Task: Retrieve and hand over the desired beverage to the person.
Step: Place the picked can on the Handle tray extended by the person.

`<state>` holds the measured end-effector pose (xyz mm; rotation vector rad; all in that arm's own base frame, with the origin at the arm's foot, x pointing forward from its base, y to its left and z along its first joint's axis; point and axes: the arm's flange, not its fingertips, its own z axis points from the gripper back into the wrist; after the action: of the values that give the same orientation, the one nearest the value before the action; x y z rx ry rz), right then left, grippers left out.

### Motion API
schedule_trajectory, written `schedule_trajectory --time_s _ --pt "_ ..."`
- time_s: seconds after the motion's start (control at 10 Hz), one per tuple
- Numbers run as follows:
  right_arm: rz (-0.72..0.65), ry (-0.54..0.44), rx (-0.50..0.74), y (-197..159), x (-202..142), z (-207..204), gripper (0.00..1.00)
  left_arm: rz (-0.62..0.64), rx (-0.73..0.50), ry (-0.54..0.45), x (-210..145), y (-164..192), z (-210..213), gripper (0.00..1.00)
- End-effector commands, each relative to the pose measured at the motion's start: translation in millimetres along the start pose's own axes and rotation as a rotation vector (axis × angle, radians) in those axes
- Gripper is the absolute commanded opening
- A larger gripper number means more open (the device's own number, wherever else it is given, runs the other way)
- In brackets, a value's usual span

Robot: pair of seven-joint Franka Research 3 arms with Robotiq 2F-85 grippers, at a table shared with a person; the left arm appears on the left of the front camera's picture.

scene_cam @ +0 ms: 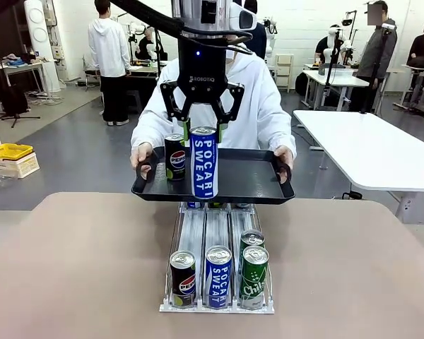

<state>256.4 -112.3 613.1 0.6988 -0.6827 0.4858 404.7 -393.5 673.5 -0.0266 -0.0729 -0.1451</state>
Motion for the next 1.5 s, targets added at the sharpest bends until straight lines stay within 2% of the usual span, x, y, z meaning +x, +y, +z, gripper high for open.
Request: schedule_trajectory --time_s 0.0,0.2,0.3,0.5,0.7,1.0,1.4 --pt "0.013 -0.017 0.027 0 0 -2 1.0 -0.024 -0.014 0.0 49 -9 15 0.58" --pt "0.013 -0.017 0.027 0 0 -2 1.0 -0.002 0.012 -0.019 83 -14 4 0.58" --pt "0.013 -0.017 0.027 0 0 -2 1.0 -0.029 0.026 -0.026 99 -16 -8 0.58" --pt "0.013 -0.017 0.027 0 0 -2 1.0 -0.033 0.084 -0.107 114 -21 -22 0.58" --pt "0.013 -0.017 0.027 0 0 -2 1.0 -0.056 0.112 -0.145 125 -24 -37 0.58" --pt "0.013 -0.017 0.027 0 0 -2 1.0 -0.078 0.099 -0.153 131 -23 -51 0.58" --pt "0.013 -0.017 0.027 0 0 -2 1.0 -0.059 0.074 -0.117 141 -18 -62 0.58"
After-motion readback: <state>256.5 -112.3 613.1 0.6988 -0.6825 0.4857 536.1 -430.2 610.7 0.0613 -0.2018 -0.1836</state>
